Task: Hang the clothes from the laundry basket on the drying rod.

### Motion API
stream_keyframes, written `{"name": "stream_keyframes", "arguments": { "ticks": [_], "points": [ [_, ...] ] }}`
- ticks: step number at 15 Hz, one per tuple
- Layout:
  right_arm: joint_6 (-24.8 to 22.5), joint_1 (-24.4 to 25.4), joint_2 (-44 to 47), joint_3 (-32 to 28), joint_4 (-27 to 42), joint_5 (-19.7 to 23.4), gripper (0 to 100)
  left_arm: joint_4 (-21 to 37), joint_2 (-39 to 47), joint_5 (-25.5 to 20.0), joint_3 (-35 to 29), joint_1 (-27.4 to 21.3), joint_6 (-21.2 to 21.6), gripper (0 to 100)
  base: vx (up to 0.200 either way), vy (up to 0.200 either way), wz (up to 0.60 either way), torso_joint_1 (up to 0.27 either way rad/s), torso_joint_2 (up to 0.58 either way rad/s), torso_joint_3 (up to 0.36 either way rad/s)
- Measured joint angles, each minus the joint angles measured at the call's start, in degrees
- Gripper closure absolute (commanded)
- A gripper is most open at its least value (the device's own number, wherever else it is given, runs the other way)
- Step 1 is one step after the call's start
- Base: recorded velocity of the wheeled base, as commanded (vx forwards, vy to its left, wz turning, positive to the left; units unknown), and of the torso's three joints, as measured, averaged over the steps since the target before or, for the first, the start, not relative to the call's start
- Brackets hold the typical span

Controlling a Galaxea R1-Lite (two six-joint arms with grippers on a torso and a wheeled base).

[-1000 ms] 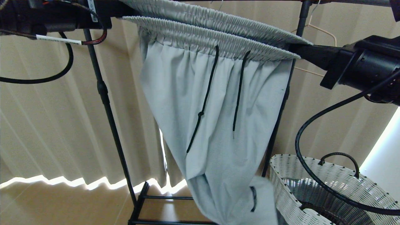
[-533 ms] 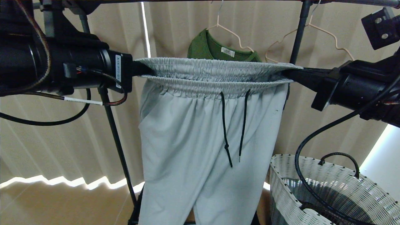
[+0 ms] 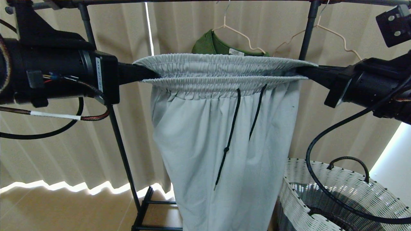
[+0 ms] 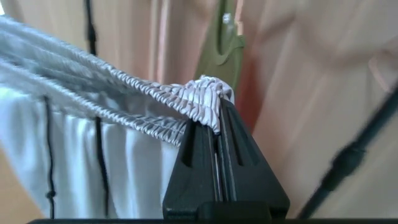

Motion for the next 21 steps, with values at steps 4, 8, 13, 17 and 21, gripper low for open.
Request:
{"name": "stream_keyframes", "arguments": {
  "ticks": [4,8,13,17,21],
  "points": [
    [-0.1,-1.4,-1.7,-0.1,3.0,0.1,100,-1.7,1.5,1.1,-0.7,0.0,0.2,100,0.0,0.0,0.0,0.0,0.0,0.0],
    [0.3,-1.5,-7.5,-0.2,13.7,2.9,100,-9.0,7.6,10.0,-3.3,0.0,0.3,100,0.0,0.0,0.0,0.0,0.0,0.0],
    [1.3,2.3,-14.4,0.5,21.8,12.5,100,-14.8,14.1,11.1,-7.2,-0.1,-0.4,100,0.0,0.0,0.0,0.0,0.0,0.0],
    [1.3,6.6,-16.0,1.9,21.7,12.7,100,-14.9,15.2,11.0,-7.4,-0.2,-0.5,100,0.0,0.0,0.0,0.0,0.0,0.0],
    [-2.0,5.6,-15.4,1.7,21.3,11.8,100,-11.7,13.5,10.8,-6.8,-0.1,-0.3,100,0.0,0.0,0.0,0.0,0.0,0.0]
  ]
}}
